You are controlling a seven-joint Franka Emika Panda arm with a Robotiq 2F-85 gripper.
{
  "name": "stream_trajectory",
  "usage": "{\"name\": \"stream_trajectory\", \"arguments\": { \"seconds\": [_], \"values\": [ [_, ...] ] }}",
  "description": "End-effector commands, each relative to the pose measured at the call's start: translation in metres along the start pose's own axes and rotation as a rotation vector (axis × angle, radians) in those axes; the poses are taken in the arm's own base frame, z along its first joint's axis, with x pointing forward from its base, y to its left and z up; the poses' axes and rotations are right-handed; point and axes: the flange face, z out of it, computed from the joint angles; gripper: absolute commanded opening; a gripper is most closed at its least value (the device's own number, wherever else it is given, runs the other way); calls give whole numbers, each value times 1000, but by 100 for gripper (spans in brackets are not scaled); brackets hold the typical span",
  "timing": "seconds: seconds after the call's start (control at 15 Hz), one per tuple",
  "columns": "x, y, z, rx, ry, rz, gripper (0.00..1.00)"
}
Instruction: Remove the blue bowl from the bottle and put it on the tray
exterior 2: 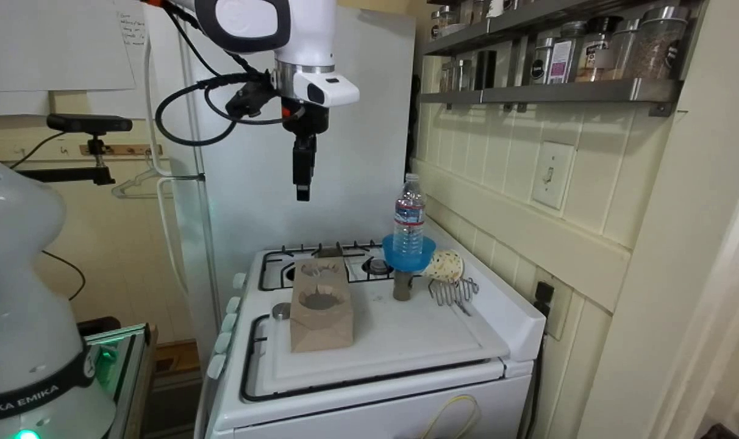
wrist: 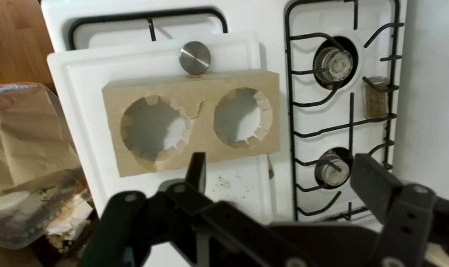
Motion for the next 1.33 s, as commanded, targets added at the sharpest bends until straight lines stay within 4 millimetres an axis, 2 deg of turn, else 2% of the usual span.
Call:
{"name": "stream_trajectory", "arguments": {
  "seconds": [0.0,0.27,0.33,0.4,0.53,0.73,0.93,1.27],
  "values": [
    [-1,52,21,28,20,113,100],
    [23,105,27,55,72,177,100],
    [29,110,21,50,70,230,100],
    [20,100,22,47,59,177,100],
    [25,113,20,51,63,208,100],
    [29,113,19,56,89,226,100],
    [38,138,4,130,152,160,100],
    [67,184,-10,271,118,-48,100]
  ]
}}
